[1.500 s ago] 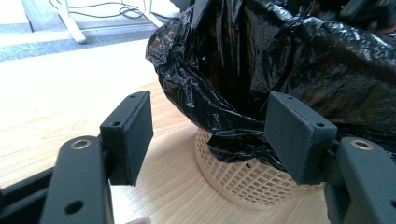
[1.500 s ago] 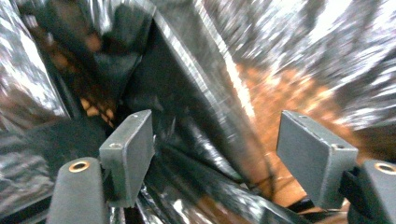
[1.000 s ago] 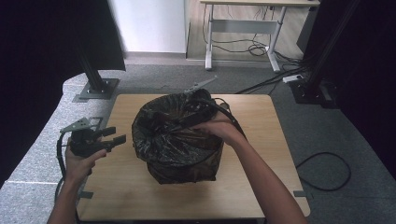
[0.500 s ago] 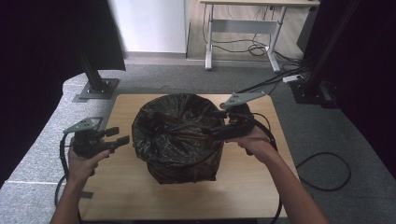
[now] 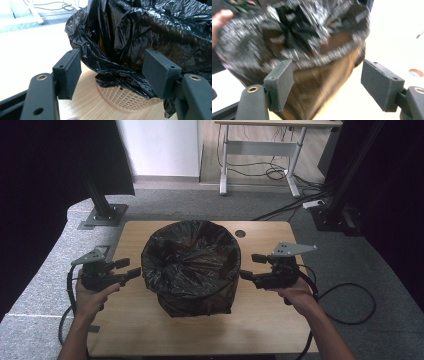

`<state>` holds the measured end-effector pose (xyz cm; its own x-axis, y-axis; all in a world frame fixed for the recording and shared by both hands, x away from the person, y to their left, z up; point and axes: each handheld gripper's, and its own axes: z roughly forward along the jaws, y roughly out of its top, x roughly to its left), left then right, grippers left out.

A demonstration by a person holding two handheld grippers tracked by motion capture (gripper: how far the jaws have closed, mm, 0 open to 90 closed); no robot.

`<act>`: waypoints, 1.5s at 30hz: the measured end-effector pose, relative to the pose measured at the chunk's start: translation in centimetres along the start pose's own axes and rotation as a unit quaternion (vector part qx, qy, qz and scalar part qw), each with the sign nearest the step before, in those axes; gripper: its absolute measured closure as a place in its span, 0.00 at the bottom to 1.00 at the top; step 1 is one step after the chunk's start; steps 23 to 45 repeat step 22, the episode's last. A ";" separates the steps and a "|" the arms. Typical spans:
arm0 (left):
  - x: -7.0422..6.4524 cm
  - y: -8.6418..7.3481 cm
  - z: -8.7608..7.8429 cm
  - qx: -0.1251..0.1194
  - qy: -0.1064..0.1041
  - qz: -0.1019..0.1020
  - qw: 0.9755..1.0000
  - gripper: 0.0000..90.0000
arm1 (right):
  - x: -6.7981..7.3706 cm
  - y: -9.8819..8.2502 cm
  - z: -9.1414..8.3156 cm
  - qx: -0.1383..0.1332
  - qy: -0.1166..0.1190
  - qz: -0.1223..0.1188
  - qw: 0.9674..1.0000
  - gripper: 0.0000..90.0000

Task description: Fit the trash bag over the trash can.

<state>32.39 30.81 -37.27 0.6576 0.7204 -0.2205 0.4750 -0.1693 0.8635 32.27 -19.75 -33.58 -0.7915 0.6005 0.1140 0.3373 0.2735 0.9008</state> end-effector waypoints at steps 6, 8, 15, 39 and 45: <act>-0.1 0.0 0.0 0.002 0.005 -0.001 1.000 0.35 | -1.3 -2.5 -0.3 0.005 -0.011 0.017 1.000 0.28; -0.1 0.0 0.0 0.002 0.005 -0.001 1.000 0.35 | -1.5 -3.0 -0.4 0.006 -0.012 0.022 1.000 0.28; -0.2 -0.1 0.0 0.004 0.006 0.000 1.000 0.35 | -2.2 -4.6 -0.8 0.002 -0.015 0.037 0.999 0.28; -0.2 -0.2 0.0 0.006 0.008 0.001 1.000 0.35 | -2.6 -5.1 -0.7 -0.001 -0.019 0.040 0.999 0.28; -0.2 -0.2 0.0 0.006 0.008 0.001 1.000 0.35 | -2.6 -5.1 -0.7 -0.001 -0.019 0.040 0.999 0.28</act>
